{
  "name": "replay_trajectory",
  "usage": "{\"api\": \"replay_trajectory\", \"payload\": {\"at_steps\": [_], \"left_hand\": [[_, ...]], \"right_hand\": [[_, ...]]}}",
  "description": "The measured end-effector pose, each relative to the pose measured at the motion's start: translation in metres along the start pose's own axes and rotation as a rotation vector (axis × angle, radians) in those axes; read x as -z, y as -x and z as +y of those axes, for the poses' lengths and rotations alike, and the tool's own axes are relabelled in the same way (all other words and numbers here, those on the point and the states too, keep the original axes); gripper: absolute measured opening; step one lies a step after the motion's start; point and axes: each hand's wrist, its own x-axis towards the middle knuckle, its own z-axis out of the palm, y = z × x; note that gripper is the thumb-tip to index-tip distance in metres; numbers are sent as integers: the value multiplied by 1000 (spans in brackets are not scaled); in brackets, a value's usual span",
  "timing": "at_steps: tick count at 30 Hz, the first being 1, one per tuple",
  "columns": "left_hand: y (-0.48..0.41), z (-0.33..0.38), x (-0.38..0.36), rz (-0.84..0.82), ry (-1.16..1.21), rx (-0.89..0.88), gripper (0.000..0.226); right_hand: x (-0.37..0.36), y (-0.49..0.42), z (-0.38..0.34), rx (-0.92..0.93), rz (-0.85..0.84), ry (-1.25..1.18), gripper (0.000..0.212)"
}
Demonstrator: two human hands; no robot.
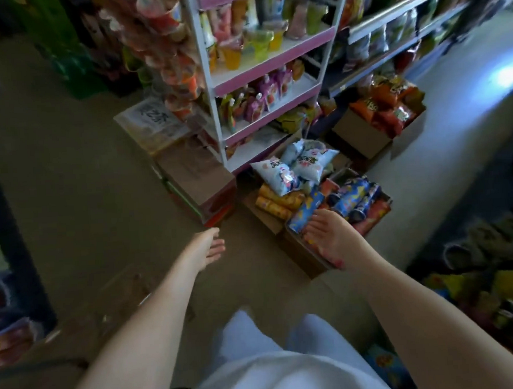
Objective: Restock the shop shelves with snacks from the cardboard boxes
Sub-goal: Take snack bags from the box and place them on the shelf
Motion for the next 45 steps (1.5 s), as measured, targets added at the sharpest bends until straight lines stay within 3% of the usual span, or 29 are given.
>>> {"api": "replay_trajectory", "payload": {"at_steps": [8,16,19,31,39,45], "left_hand": [[-64,74,-127,-17,-98,68,31],[-87,92,-275,84,27,153,36],[-82,108,-312,101,54,148,36],[-89,159,-338,140,102,64,37],[-90,158,-353,193,294,104,45],[-126,153,-402,289,521,182,45]], "right_hand": [[55,-100,-109,-4,40,-19,27],[124,-174,-232,-76,40,431,15],[126,-178,-267,-70,18,493,15],[83,-194,-303,-50,-135,506,27],[52,-221,-325,-118,-215,654,18],[41,-281,-348,-185,-305,913,10]]}}
